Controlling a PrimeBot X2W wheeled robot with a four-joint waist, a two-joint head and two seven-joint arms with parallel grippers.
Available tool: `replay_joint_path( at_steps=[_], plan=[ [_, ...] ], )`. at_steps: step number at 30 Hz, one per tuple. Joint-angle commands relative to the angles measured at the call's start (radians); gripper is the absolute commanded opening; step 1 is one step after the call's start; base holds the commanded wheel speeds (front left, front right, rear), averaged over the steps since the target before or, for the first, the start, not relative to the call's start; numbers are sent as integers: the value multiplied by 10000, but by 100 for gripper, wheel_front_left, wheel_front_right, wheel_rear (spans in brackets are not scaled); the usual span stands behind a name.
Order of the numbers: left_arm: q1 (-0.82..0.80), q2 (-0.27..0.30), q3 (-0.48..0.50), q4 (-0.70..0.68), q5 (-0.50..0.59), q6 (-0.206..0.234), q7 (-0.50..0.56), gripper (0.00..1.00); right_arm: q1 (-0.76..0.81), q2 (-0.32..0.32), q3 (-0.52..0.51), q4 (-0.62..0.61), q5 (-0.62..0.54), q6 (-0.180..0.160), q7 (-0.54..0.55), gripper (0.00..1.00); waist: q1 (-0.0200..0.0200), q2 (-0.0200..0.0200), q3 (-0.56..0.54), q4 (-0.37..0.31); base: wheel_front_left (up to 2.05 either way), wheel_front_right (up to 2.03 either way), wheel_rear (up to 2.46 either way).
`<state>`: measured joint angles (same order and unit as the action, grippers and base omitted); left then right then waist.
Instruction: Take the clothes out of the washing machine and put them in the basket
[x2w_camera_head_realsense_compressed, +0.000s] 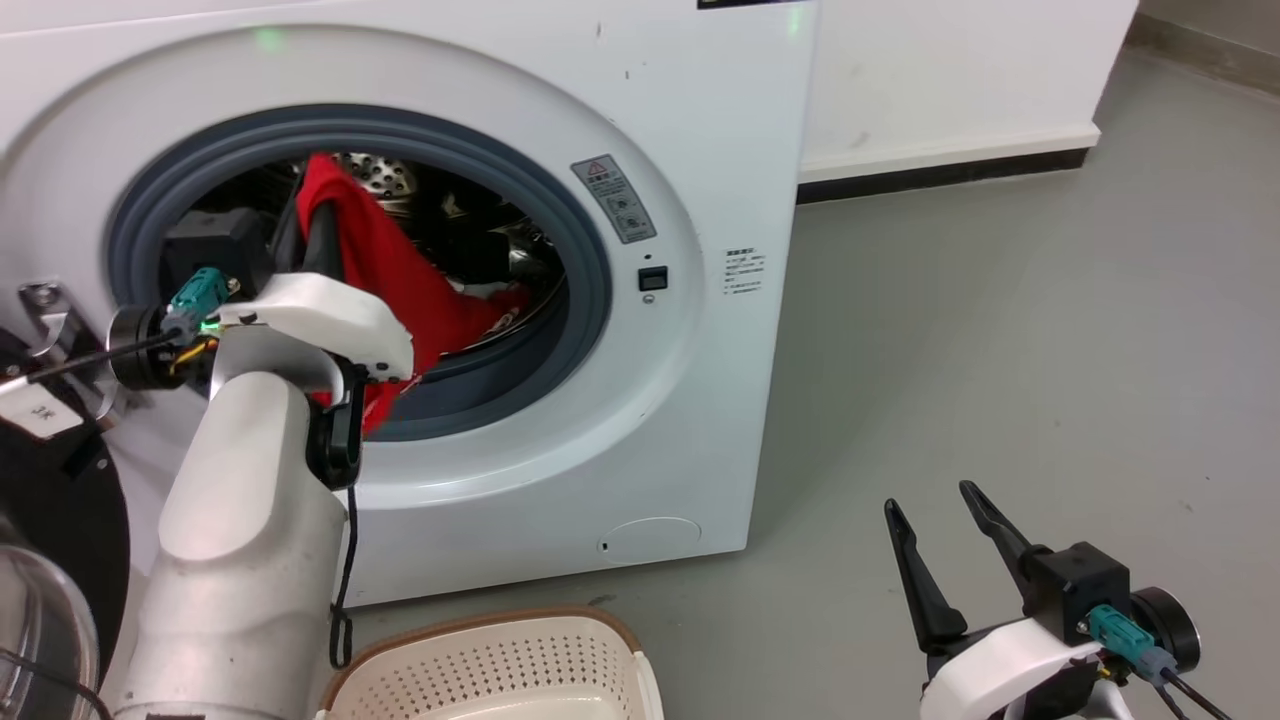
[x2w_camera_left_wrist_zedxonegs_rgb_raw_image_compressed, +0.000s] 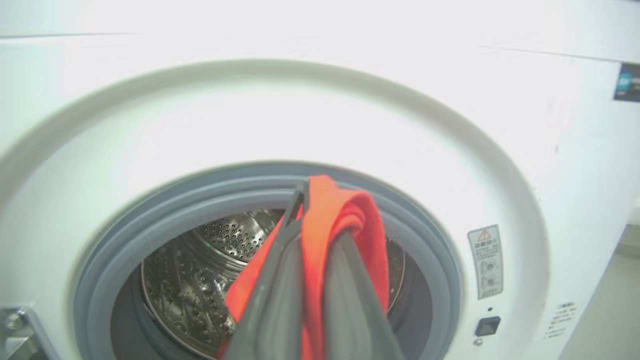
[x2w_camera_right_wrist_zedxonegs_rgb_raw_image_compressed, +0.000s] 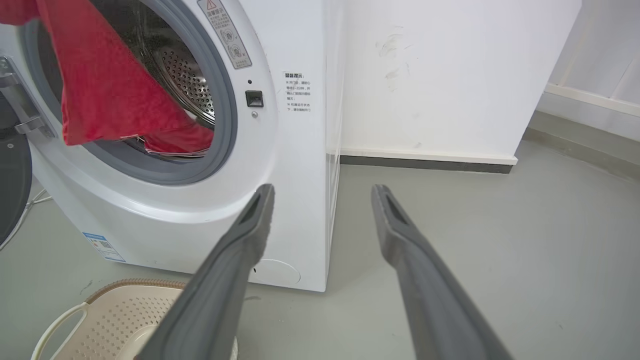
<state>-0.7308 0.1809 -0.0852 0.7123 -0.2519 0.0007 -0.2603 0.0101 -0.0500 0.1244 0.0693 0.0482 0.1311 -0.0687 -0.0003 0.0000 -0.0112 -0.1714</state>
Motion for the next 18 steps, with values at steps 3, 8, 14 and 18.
replay_joint_path(
  at_steps=[3,8,14,18],
  plan=[
    [486,-101,-64,-1309,26,67,-68,0,171,-5,10,-97,13,-7,37,100,3,0,-3,191,0,0,0],
    [1473,-186,-225,-4211,75,290,237,0,169,-5,-12,-184,41,-7,58,100,3,0,31,319,0,0,0],
    [3038,-218,-314,-7625,69,764,1104,0,251,-5,-78,-212,88,-7,49,100,3,0,71,473,0,0,0],
    [4220,-358,-386,-8997,-29,1091,1600,0,211,-5,-61,-224,85,-7,29,100,3,0,190,542,0,0,0]
  ],
)
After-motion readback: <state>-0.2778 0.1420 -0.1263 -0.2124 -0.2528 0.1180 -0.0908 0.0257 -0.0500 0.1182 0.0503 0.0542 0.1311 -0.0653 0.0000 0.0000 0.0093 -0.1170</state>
